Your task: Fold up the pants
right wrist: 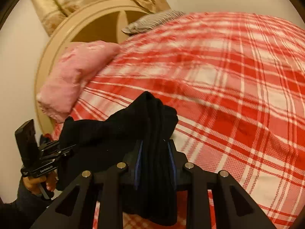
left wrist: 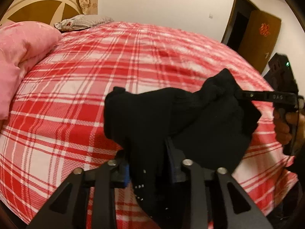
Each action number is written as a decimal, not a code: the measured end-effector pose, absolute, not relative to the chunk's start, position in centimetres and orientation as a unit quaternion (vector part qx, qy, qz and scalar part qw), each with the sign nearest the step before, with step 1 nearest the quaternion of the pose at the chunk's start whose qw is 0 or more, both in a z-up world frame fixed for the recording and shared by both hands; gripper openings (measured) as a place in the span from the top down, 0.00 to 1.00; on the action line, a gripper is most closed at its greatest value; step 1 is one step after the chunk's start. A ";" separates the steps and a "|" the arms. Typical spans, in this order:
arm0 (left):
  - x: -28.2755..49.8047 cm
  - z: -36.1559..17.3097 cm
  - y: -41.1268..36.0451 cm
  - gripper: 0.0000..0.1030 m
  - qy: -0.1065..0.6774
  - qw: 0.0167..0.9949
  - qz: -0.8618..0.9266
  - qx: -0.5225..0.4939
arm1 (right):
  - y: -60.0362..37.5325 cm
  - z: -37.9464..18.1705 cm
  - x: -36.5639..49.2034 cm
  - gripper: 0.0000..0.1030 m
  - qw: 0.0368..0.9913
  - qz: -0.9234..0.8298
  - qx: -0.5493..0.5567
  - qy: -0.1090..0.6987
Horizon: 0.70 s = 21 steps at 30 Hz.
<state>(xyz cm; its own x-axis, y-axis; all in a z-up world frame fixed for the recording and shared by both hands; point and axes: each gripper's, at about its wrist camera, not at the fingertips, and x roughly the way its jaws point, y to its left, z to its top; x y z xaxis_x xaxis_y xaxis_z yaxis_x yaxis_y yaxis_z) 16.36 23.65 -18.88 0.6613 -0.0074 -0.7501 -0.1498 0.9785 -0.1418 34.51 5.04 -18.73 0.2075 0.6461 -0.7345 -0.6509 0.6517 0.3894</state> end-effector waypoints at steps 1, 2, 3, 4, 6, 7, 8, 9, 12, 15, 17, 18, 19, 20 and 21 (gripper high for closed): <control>16.4 -19.3 23.6 0.55 0.410 0.906 0.043 -0.093 | 5.1 -19.2 34.7 0.74 0.778 0.411 -0.006 0.475; 16.3 -19.4 23.6 0.52 0.408 0.907 0.044 -0.091 | 5.0 -19.4 34.8 0.73 0.779 0.408 -0.007 0.477; 16.2 -19.4 23.6 0.49 0.405 0.909 0.047 -0.089 | 4.9 -19.7 34.9 0.72 0.778 0.407 -0.004 0.479; 16.1 -19.3 23.6 0.40 0.403 0.910 0.055 -0.083 | 4.7 -19.9 35.1 0.68 0.778 0.404 -0.001 0.480; 16.0 -19.4 23.6 0.32 0.400 0.911 0.065 -0.072 | 4.6 -20.0 35.4 0.63 0.781 0.398 -0.001 0.482; 15.9 -19.4 23.9 0.30 0.400 0.911 0.063 -0.076 | 4.5 -20.1 35.5 0.58 0.782 0.392 -0.002 0.484; 15.8 -19.5 24.1 0.28 0.400 0.911 0.061 -0.083 | 4.4 -20.2 35.6 0.52 0.783 0.388 -0.001 0.486; 15.7 -19.5 24.4 0.26 0.399 0.910 0.064 -0.088 | 4.2 -20.3 35.7 0.50 0.783 0.385 0.005 0.488; 15.1 -19.1 24.5 0.21 0.400 0.909 0.074 -0.093 | 3.0 -20.0 35.6 0.45 0.789 0.374 0.022 0.487; 13.6 -18.5 24.6 0.10 0.394 0.910 0.096 -0.080 | 0.2 -19.1 35.1 0.41 0.810 0.355 0.042 0.465; 12.5 -18.1 24.9 0.09 0.392 0.909 0.113 -0.082 | -1.7 -18.6 35.0 0.41 0.830 0.320 0.047 0.454; 12.0 -18.0 25.0 0.09 0.391 0.909 0.117 -0.085 | -2.7 -18.4 34.9 0.41 0.837 0.304 0.053 0.451; 11.6 -17.8 25.0 0.09 0.390 0.908 0.124 -0.088 | -3.9 -18.1 34.6 0.41 0.842 0.292 0.064 0.449; 11.0 -17.4 24.9 0.09 0.387 0.908 0.133 -0.092 | -4.8 -17.9 34.3 0.41 0.845 0.285 0.073 0.448; 10.5 -17.1 24.7 0.09 0.384 0.908 0.135 -0.094 | -5.8 -17.4 33.6 0.41 0.848 0.279 0.079 0.444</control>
<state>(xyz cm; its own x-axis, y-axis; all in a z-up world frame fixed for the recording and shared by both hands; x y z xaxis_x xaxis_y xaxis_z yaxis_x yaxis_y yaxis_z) 10.52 24.67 -17.06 0.6681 0.1734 -0.7235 -0.3181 0.9457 -0.0671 33.61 -5.80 -17.42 0.4501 0.5442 -0.7080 -0.4031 0.8313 0.3826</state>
